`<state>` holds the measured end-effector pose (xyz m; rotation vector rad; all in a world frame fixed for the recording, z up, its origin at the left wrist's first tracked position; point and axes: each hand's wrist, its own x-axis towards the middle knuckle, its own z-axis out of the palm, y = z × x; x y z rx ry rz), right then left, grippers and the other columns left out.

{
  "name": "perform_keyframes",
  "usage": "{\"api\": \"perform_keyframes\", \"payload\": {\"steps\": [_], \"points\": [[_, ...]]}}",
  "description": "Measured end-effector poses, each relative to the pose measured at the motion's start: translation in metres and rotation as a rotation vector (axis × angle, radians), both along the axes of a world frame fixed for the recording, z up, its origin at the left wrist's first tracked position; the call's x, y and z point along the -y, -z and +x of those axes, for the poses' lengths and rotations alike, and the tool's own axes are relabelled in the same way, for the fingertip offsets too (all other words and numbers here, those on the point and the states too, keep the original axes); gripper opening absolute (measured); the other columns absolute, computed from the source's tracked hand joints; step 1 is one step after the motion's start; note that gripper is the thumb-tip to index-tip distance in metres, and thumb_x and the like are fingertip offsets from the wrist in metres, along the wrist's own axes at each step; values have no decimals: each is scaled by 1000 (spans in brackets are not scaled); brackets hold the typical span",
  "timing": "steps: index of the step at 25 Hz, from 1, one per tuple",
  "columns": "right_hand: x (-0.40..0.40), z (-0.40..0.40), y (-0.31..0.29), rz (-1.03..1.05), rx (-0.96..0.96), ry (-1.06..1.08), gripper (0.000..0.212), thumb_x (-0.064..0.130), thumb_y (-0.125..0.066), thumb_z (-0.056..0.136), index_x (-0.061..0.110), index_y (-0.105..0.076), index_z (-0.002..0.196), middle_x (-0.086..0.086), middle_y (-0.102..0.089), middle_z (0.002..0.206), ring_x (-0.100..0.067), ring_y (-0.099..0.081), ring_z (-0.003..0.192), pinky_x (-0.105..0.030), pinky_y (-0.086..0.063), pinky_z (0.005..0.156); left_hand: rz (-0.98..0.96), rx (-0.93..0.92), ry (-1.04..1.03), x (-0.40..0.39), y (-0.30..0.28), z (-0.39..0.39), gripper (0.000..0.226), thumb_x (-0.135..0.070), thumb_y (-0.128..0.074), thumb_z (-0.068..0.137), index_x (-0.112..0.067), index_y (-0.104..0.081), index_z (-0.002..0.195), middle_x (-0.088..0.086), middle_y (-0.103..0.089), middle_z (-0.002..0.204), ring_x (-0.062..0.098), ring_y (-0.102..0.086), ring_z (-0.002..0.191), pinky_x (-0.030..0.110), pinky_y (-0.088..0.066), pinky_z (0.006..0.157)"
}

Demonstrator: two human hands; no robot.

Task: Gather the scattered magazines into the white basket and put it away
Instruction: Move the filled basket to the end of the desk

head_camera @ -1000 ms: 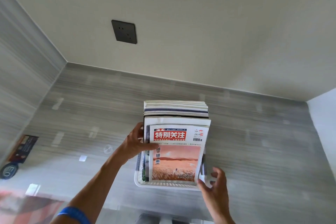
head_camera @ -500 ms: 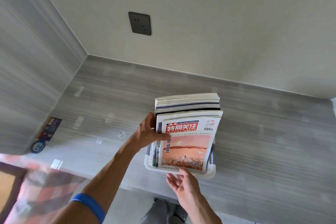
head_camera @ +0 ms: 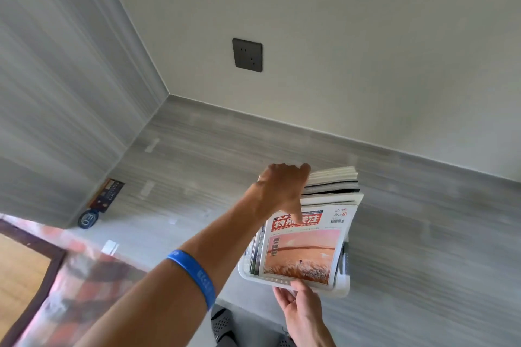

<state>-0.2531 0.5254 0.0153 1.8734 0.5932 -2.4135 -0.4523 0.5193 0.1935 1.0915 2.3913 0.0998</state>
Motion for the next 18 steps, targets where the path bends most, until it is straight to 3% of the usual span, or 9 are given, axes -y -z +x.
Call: {"api": "perform_keyframes", "payload": {"steps": [2,6,11,15,18], "points": [[-6,-3,4,57,-4,-42,12,-13,-45,89,-8,-54,83,-25,-63,81,-36,-64,78,-55,-49,97,107,-66,-52,13,8,7,94,-44,-90,55,-13,-40,129,-9,-43,63,20,-54,71,36,-53,78],[-10,-34,8,203,-44,-270,19,-11,-44,87,0,-58,95,-25,-67,93,-37,-65,85,-49,-57,79,208,-113,-244,82,10,-2,81,-40,-85,58,-20,-39,122,-8,-43,62,23,-61,67,37,-55,70],[86,-129,2,265,-140,-498,22,-9,-46,82,-4,-58,99,-22,-68,79,-32,-66,67,-39,-56,56,253,-243,-479,218,-4,-56,70,-40,-75,56,-24,-36,112,-8,-44,63,22,-59,61,35,-55,62],[185,-215,-11,265,-232,-661,29,-3,-55,69,-2,-62,97,-20,-71,77,-33,-69,67,-44,-58,63,223,-344,-656,333,-14,-108,65,-42,-73,54,-28,-36,105,-9,-47,61,20,-56,56,29,-48,57],[253,-281,-15,317,-251,-804,22,-1,-51,71,1,-64,88,-16,-75,73,-31,-73,65,-47,-60,63,232,-365,-809,409,-12,-143,65,-46,-73,55,-31,-36,105,-8,-62,74,23,-63,62,30,-52,61]]}}
